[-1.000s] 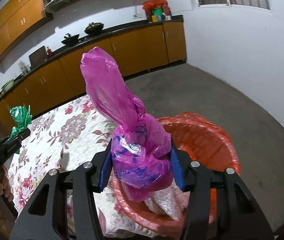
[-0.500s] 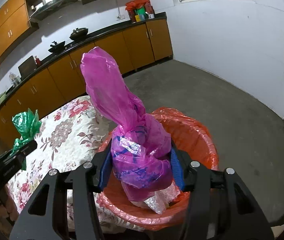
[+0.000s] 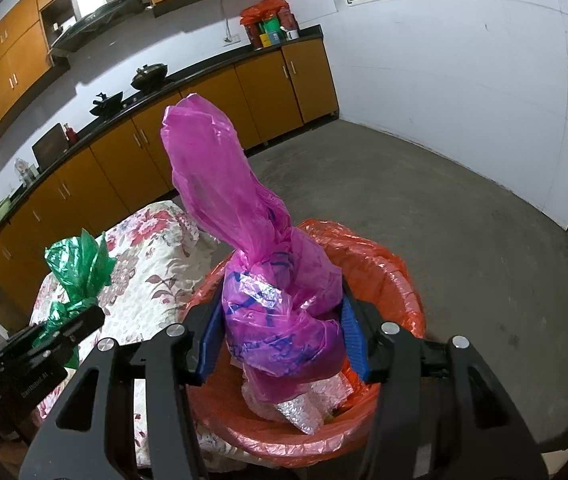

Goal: Collect trash
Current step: 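Carry green and purple bags over the basket and open both tools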

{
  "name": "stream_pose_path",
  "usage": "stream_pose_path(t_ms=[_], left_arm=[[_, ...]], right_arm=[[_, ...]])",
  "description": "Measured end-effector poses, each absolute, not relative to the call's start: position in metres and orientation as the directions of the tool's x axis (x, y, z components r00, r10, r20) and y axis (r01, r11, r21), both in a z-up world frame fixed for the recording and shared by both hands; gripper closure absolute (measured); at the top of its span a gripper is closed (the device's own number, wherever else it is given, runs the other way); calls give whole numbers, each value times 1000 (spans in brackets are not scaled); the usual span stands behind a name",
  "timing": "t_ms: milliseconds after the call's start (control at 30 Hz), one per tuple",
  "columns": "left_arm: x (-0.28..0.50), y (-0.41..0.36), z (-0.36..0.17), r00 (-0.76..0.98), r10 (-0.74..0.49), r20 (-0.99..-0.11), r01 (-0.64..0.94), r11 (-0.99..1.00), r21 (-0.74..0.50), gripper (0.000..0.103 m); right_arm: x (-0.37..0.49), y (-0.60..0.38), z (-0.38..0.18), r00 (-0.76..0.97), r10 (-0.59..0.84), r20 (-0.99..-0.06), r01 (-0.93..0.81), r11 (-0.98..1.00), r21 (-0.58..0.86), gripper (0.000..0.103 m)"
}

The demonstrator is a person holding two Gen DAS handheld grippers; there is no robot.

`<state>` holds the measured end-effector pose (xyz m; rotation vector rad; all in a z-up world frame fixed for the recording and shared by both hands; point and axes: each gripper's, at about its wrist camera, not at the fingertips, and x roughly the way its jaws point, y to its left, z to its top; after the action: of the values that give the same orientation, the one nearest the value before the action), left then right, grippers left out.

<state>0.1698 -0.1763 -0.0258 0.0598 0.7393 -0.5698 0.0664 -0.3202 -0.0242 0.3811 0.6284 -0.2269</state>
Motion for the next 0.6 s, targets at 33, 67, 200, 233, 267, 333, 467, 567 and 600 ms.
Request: stream_pose_path(t_ms=[33,67,200,233,267,333,467,567,600], left_arm=[[171,-177,-27,592,-472,-653,513,846,-146,74],[171,-180,-29,587,-475,-656,516,843,-149,74],[174,-189,-35,567,-488,-663,528,834,-162,74],[174,-191,-36,563,-492,-665,530,831,-166,74],[174,-194,-37,556,-498,-666,534,828,-173,74],[174,-201,-41,538,-513,-669,545,817,-188,72],[176,-213,-49,509,-528,-679,556,804,-209,58],[176,-217,-56,501,-529,-685,554,804,-216,48],[175,-216,-58,499,-526,-688,553,805,-215,47]], right_arm=[[66,-320,-25,788,-90,-609,320,905,280,52],[66,-321,-25,788,-88,-609,320,904,283,52],[67,-325,-25,792,-82,-605,318,901,294,52],[68,-326,-24,794,-81,-602,317,901,296,52],[68,-327,-24,798,-80,-598,315,900,301,52],[68,-329,-22,806,-80,-587,313,898,308,51],[67,-338,-16,826,-76,-558,314,885,344,41],[63,-343,-16,830,-82,-552,320,881,350,34],[60,-344,-16,829,-86,-553,323,880,348,33]])
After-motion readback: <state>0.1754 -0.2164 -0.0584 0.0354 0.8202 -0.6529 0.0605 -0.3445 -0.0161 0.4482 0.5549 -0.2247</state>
